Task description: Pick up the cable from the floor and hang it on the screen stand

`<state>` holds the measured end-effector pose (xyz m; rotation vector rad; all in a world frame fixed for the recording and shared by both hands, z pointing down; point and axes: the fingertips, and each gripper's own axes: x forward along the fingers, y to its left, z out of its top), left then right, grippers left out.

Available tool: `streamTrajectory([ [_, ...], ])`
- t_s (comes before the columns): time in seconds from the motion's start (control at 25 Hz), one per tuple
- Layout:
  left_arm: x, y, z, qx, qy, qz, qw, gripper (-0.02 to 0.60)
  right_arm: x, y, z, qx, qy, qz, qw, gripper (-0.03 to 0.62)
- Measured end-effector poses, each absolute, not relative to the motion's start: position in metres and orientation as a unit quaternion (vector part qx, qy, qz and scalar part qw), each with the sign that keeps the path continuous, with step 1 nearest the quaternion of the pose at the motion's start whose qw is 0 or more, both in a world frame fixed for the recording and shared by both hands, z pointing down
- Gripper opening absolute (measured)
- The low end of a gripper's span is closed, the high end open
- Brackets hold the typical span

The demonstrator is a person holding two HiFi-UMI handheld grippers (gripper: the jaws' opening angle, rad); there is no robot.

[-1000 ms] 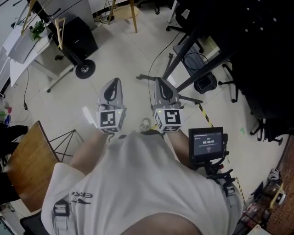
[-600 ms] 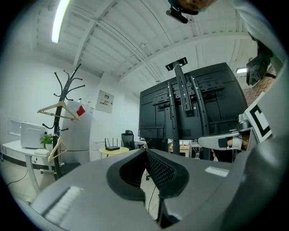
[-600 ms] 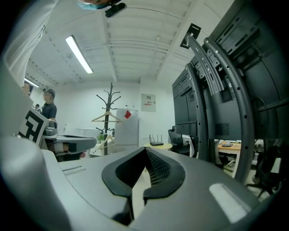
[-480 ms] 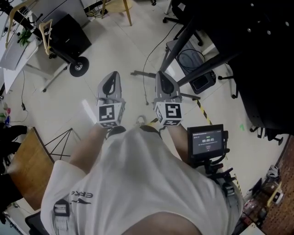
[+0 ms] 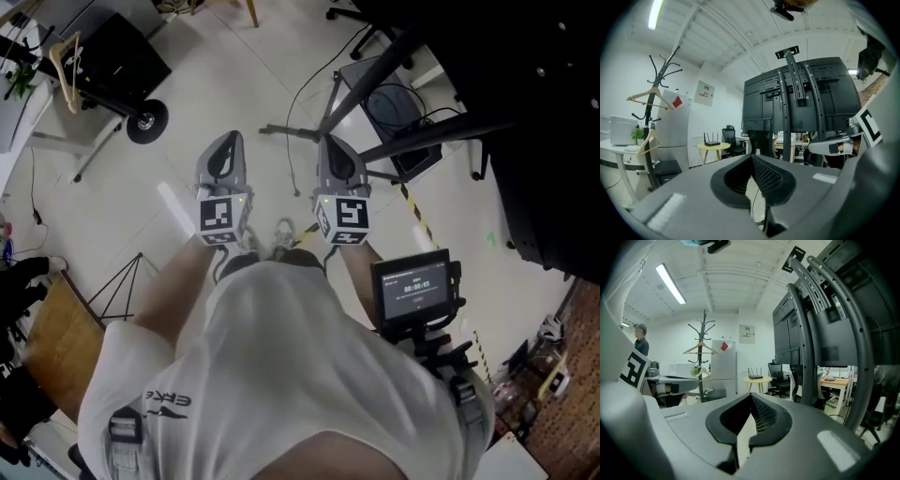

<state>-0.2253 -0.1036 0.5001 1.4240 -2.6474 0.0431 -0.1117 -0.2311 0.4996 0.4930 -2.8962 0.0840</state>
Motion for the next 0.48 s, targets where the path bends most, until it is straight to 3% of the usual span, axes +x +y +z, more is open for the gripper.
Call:
streamTrajectory([
  [0.48, -0.246, -0.157, 0.644, 0.498, -0.858, 0.038, 0.118, 0.002, -0.132, -0.270, 0.649, 0.186, -0.965, 0.044, 0.177, 0.014],
])
